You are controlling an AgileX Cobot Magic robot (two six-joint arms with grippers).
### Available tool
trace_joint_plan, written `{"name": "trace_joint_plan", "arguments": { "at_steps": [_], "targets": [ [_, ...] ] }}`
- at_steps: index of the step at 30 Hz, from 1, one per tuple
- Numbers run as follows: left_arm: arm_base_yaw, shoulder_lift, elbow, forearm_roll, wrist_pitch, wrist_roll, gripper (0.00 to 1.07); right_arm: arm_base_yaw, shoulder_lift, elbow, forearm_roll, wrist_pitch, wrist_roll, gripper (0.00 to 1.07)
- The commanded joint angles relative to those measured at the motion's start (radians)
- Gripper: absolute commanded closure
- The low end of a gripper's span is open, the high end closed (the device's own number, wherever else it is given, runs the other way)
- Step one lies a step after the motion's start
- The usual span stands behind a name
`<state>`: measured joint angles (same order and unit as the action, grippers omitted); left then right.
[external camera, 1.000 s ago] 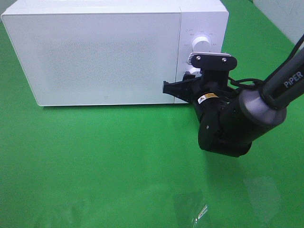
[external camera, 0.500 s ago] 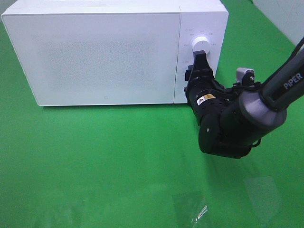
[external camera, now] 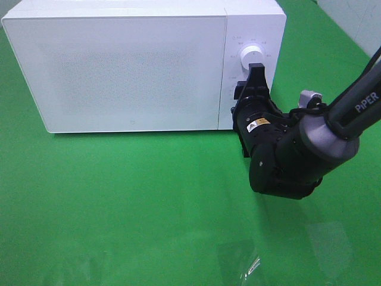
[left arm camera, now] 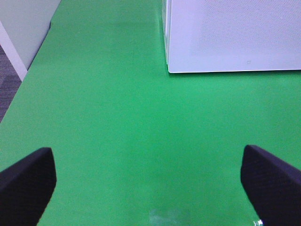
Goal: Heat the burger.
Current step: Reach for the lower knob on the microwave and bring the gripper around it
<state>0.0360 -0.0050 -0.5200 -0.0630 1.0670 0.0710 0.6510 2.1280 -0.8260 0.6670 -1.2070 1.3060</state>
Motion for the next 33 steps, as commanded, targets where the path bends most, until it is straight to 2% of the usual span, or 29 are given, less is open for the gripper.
{"name": "trace_joint_plan", "arguments": {
  "at_steps": [1,10,13,14,16,17,18,26,33],
  "targets": [
    [0.005,-0.018,0.002,0.002,0.002,-0.007,0.07,-0.011,-0.011,-0.033,-0.131,-0.130,-0.035,1.02],
    [0.005,-0.018,0.002,0.002,0.002,-0.007,0.07,-0.011,-0.011,-0.033,-0.095,-0.143,-0.108,0.97],
    [0.005,-0.018,0.002,0.002,0.002,-0.007,0.07,-0.011,-0.011,-0.033,-0.051,-0.143,-0.113,0.88],
    [0.005,-0.018,0.002,0.002,0.002,-0.007,0.07,-0.011,-0.011,-0.033,-0.051,-0.143,-0.113,0.88],
    [0.005,-0.018,0.002,0.002,0.002,-0.007,0.07,-0.011,-0.011,-0.033,-0.018,-0.144,-0.113,0.78],
    [0.005,-0.018,0.002,0.002,0.002,-0.007,0.07,-0.011,-0.011,-0.033,-0.018,-0.144,-0.113,0.78],
    [0.005,-0.018,0.002,0.002,0.002,-0.007,0.07,-0.011,-0.012,-0.033,0.000,-0.144,-0.113,0.71],
    [0.005,-0.018,0.002,0.002,0.002,-0.007,0.07,-0.011,-0.044,-0.025,0.028,-0.139,-0.184,0.60],
    [0.005,-0.018,0.002,0.002,0.002,-0.007,0.07,-0.009,-0.089,0.030,0.013,-0.095,-0.233,0.52]
  ]
}}
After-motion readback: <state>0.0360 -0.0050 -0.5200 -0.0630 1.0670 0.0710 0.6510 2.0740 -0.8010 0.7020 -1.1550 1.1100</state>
